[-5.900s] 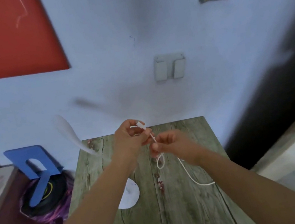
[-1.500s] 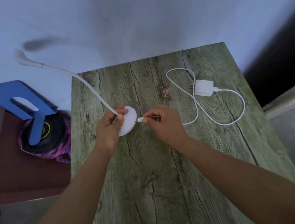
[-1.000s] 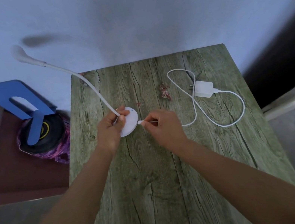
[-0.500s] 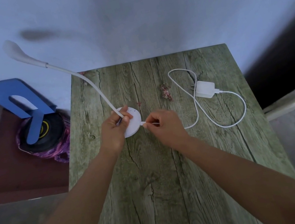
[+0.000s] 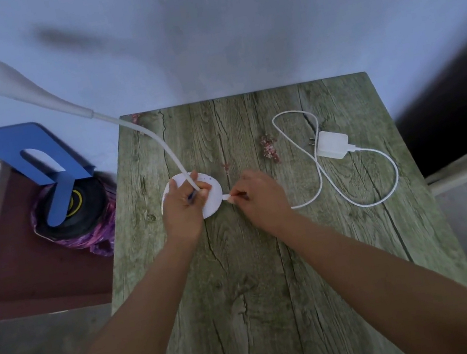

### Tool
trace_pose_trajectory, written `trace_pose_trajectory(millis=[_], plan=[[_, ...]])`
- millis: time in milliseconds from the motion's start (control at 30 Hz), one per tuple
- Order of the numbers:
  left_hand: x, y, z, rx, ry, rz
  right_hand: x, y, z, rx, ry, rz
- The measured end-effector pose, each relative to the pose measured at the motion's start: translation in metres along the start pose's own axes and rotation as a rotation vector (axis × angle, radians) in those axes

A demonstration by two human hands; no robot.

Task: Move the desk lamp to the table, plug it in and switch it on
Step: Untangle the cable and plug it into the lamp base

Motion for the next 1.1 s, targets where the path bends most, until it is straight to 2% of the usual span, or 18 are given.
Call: trace_pose_trajectory(millis=[233, 400, 667, 833, 967, 1100], plan=[[0.001, 0.000, -0.004, 0.248, 0.092, 0.019, 0.015, -0.003, 0.011, -0.062, -0.005, 0.024], [0.001, 0.005, -0.003, 0.334, 0.088, 0.080, 0.019, -0.001, 0.013, -0.068, -0.022, 0.006], [-0.010, 0.017, -0.002, 0.473, -0.031, 0.011, 0.013, -0.004, -0.001, -0.139, -0.020, -0.091], [-0.030, 0.033, -0.022, 0.663, 0.082, 0.028, 0.000, -0.010, -0.022, -0.121, 0.009, -0.082], [-0.046, 0.051, -0.019, 0.897, -0.037, 0.124, -0.018, -0.008, -0.040, -0.114, 0.007, -0.044], [-0.061, 0.084, 0.014, 0.803, -0.136, 0.243, -0.032, 0.008, -0.069, -0.141, 0.019, 0.019]])
Point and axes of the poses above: each hand's wrist, its own x-axis towards the middle knuckle, its own z-axis out of the palm, y = z × x, the point moved 4 cm from there along x, towards the middle knuckle, and after that the axes turned 7 degrees about -x, right-handed, at the moved point
